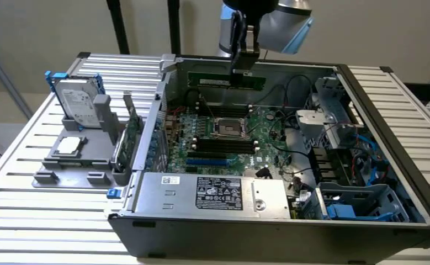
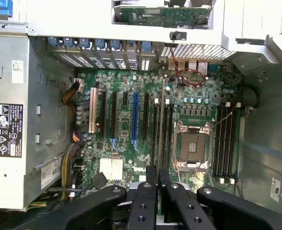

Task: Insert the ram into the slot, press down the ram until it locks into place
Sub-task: 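Insert the ram into the slot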

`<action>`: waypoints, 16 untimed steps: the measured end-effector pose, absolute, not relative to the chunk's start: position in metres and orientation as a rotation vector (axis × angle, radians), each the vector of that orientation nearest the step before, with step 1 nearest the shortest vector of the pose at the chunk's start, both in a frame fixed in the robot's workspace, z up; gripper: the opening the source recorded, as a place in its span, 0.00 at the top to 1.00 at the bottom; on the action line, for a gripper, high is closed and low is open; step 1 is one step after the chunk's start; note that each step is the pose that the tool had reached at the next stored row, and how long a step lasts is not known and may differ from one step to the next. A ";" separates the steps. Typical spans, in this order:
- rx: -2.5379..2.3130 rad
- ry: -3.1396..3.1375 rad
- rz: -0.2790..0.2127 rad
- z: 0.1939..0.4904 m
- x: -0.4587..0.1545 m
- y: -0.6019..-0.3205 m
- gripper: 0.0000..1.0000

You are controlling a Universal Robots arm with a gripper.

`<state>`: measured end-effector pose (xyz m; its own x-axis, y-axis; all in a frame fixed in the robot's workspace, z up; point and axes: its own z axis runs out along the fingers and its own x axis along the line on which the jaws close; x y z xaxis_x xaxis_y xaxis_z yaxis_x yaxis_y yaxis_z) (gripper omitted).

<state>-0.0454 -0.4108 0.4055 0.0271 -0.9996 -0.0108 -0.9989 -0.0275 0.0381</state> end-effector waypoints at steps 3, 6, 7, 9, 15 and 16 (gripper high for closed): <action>2.236 -2.176 -0.053 0.400 -0.041 -0.408 0.87; 2.236 -2.176 -0.053 0.395 -0.038 -0.405 0.87; 2.236 -2.176 -0.053 0.393 -0.038 -0.404 0.87; 2.236 -2.176 -0.053 0.390 -0.037 -0.401 0.87; 2.237 -2.175 -0.053 0.379 -0.036 -0.393 0.87; 2.237 -2.175 -0.053 0.377 -0.036 -0.391 0.87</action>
<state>-0.0360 -0.3914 0.3768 0.0282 -0.9996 -0.0097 -0.9988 -0.0285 0.0391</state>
